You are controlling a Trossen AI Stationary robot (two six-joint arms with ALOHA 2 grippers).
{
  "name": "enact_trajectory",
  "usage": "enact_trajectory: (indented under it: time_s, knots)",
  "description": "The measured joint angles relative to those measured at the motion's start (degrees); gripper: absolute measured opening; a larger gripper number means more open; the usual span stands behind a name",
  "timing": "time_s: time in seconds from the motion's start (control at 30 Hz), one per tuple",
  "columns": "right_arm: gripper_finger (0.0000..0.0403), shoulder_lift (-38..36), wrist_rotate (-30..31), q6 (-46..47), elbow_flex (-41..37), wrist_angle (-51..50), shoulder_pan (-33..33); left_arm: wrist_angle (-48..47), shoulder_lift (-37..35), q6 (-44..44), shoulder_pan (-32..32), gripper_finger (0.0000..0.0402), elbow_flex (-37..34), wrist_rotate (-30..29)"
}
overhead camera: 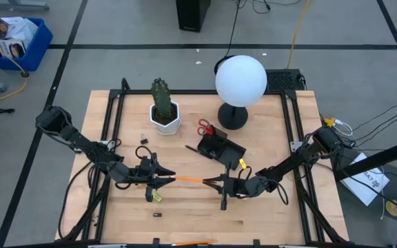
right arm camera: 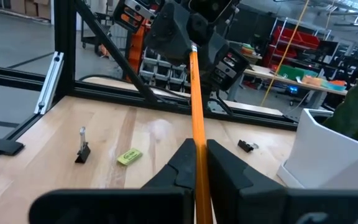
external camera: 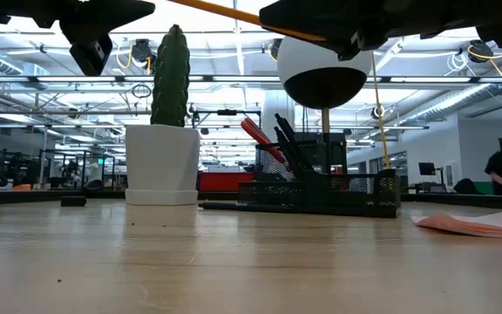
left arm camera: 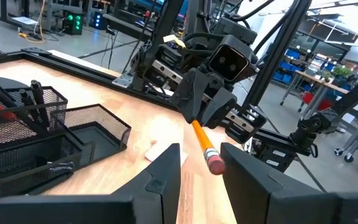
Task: Pick and place office supplies into organizer
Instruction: Put the orange pencil into the black desk organizer
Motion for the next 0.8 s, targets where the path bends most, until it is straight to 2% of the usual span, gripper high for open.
enact_trajectory:
  time_s: [0.4,0.5,0.67,0.8]
  knots:
    - [0.0013,0.0,-0.1,-0.3,0.0,0.0,-0.2,0.3,0.0,0.0,0.0,0.0116,0.0,0.0]
    - [0.0013,0.0,-0.1,0.4,0.0,-0.1,-0.7,0.4,0.0,0.0,0.0,0.0092,0.0,0.0]
    - [0.0013,0.0,-1.3,0.7,0.0,-0.2,-1.3,0.4,0.0,0.6,0.1,0.0024,0.0,-0.1]
    - [0.0013,0.0,-1.3,1.2,0.0,-0.6,-1.5,0.7,0.0,0.3,0.8,0.0025,0.0,-0.2]
